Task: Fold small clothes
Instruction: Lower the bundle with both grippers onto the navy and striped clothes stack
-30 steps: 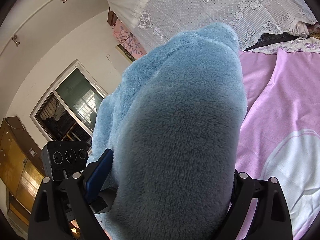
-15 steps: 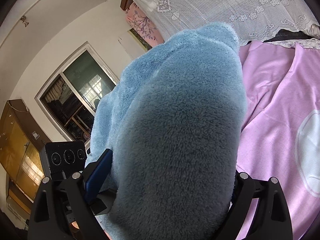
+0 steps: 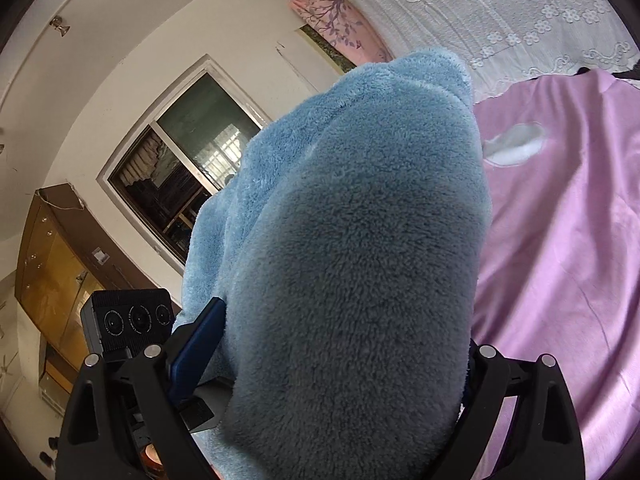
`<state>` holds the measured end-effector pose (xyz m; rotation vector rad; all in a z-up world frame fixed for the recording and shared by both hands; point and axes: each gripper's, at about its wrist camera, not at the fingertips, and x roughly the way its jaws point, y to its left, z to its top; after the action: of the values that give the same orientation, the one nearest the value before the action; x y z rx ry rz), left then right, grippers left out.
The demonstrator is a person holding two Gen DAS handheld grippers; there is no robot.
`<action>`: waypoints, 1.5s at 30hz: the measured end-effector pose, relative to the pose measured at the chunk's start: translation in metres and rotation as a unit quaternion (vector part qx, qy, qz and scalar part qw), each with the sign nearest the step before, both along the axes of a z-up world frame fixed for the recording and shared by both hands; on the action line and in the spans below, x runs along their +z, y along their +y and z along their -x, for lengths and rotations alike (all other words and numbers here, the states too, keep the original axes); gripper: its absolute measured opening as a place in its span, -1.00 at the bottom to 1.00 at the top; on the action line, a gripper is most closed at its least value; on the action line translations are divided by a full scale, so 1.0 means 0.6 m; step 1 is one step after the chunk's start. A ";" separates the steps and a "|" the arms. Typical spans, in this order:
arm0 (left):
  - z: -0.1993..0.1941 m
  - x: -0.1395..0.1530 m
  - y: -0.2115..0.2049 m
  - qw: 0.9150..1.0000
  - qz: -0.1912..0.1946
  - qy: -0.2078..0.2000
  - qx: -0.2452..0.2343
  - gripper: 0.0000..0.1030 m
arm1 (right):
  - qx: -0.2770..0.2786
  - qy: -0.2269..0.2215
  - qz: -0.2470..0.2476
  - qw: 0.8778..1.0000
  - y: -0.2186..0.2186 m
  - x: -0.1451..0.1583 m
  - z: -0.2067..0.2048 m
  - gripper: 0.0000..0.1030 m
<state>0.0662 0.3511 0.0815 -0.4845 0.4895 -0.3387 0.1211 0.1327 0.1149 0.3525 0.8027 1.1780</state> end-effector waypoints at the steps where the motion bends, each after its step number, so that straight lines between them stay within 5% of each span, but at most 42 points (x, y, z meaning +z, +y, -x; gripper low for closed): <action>1: 0.001 0.016 0.017 1.000 -0.006 -0.005 0.007 0.90 | 0.006 -0.001 -0.006 1.000 0.017 0.014 -0.003 0.84; 8: 0.034 0.092 0.116 0.998 -0.033 -0.025 0.040 0.91 | 0.053 -0.029 -0.010 0.998 0.131 0.101 0.000 0.84; 19: 0.125 0.083 0.270 0.992 -0.020 -0.035 0.119 0.91 | 0.120 -0.004 -0.004 0.993 0.314 0.094 0.045 0.85; 33: 0.115 -0.029 0.367 0.992 0.074 0.014 0.106 0.91 | 0.100 0.026 0.080 0.991 0.425 -0.008 0.038 0.85; 38: 0.104 -0.068 0.377 0.990 0.088 0.040 0.105 0.92 | 0.100 0.095 0.087 0.987 0.444 -0.069 0.010 0.86; 45: 0.091 -0.084 0.365 0.989 0.066 0.041 0.125 0.92 | 0.099 0.097 0.084 0.987 0.446 -0.088 0.003 0.82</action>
<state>0.0115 0.5699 0.0313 -0.6826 0.4820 -0.1095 0.1194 0.4001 0.0620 0.2529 1.1200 1.2636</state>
